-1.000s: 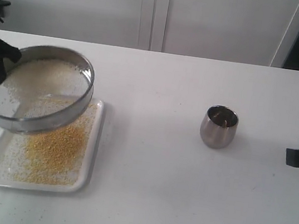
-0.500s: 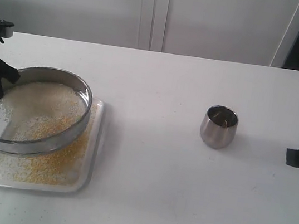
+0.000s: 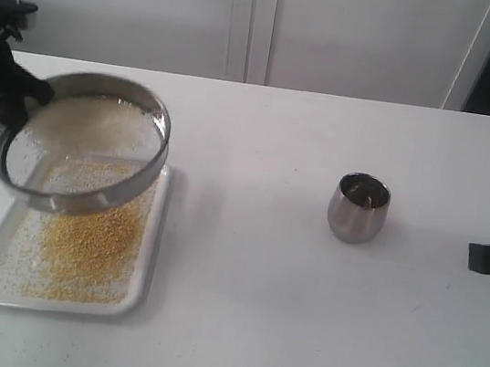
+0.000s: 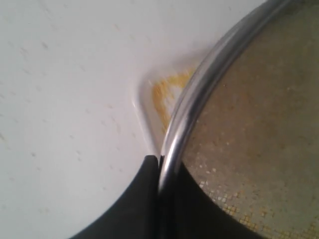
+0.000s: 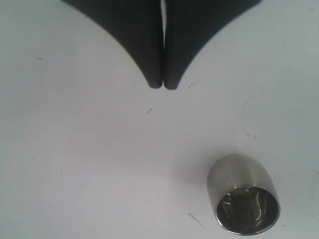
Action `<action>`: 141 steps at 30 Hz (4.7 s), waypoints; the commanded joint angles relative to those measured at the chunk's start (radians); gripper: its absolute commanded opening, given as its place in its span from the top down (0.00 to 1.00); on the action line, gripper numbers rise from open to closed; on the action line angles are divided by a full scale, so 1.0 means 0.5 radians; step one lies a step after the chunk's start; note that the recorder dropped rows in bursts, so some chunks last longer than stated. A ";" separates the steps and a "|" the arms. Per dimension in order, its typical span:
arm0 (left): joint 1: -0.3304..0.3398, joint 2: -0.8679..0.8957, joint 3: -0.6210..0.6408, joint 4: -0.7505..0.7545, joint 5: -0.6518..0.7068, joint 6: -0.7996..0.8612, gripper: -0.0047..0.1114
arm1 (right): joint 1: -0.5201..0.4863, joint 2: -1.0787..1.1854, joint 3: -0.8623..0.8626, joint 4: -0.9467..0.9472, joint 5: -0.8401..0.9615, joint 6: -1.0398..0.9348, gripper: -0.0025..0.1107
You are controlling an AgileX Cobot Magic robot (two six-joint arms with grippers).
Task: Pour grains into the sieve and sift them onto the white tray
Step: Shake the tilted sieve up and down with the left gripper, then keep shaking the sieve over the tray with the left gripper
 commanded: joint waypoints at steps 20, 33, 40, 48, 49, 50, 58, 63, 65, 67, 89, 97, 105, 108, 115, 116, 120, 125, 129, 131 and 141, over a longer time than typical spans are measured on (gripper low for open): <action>-0.072 -0.221 0.169 0.069 -0.301 -0.079 0.96 | 0.005 -0.013 0.009 -0.004 -0.023 0.005 0.98; 0.023 -0.366 0.599 0.014 -0.786 -0.140 0.96 | 0.005 -0.013 0.009 -0.004 -0.019 0.005 0.98; -0.020 -0.148 0.340 -0.301 -0.188 0.155 0.96 | 0.005 -0.013 0.009 -0.004 -0.023 0.005 0.98; 0.393 -0.340 0.348 -0.344 -0.098 0.190 0.96 | 0.005 -0.013 0.009 -0.004 -0.019 0.005 0.98; 0.370 -0.334 0.360 -0.380 -0.082 0.209 0.96 | 0.005 -0.013 0.009 -0.004 -0.019 0.005 0.98; 0.314 -0.318 0.380 -0.410 -0.067 0.263 0.96 | 0.005 -0.013 0.009 -0.004 -0.019 0.005 0.98; 0.250 -0.258 0.369 -0.401 0.036 0.278 0.96 | 0.005 -0.013 0.009 -0.004 -0.023 0.005 0.98; 0.208 -0.248 0.444 -0.478 0.128 0.371 0.96 | 0.005 -0.013 0.009 -0.004 -0.031 0.005 0.98; 0.055 -0.248 0.487 -0.299 0.136 0.440 0.96 | 0.005 -0.013 0.009 -0.004 -0.031 0.005 0.98; 0.021 -0.252 0.462 0.043 0.157 0.176 0.96 | 0.005 -0.013 0.009 -0.004 -0.024 0.005 0.98; 0.030 -0.254 0.279 0.206 0.188 0.054 0.96 | 0.005 -0.013 0.009 -0.004 -0.027 0.005 0.98; -0.018 -0.254 0.286 -0.563 0.385 0.913 0.96 | 0.005 -0.013 0.009 -0.004 -0.027 0.005 0.98; 0.073 -0.254 0.278 -0.374 0.295 0.293 0.96 | 0.005 -0.013 0.009 -0.004 -0.021 0.005 0.98; -0.033 -0.254 0.278 -0.067 0.410 0.599 0.96 | 0.005 -0.013 0.009 -0.004 -0.021 0.005 0.98; -0.029 -0.254 0.282 -0.572 0.135 0.368 0.96 | 0.005 -0.013 0.009 -0.004 -0.025 0.005 0.98; -0.071 -0.254 0.278 -0.509 0.218 0.692 0.96 | 0.005 -0.013 0.009 -0.004 -0.025 0.005 0.98; -0.175 -0.250 0.278 0.373 0.250 -0.078 0.96 | 0.005 -0.013 0.009 -0.004 -0.025 0.005 0.98; -0.050 -0.250 0.278 -0.049 0.134 -0.211 0.96 | 0.005 -0.013 0.009 -0.004 -0.020 0.005 0.98; -0.189 -0.255 0.278 -0.045 0.352 0.802 0.96 | 0.005 -0.013 0.009 -0.004 -0.025 0.005 0.98; -0.055 -0.255 0.278 -0.231 0.068 -0.140 0.96 | 0.005 -0.013 0.009 -0.004 -0.021 0.005 0.98; 0.065 -0.255 0.336 0.012 0.105 -0.256 0.96 | 0.005 -0.013 0.009 -0.004 -0.021 0.005 0.98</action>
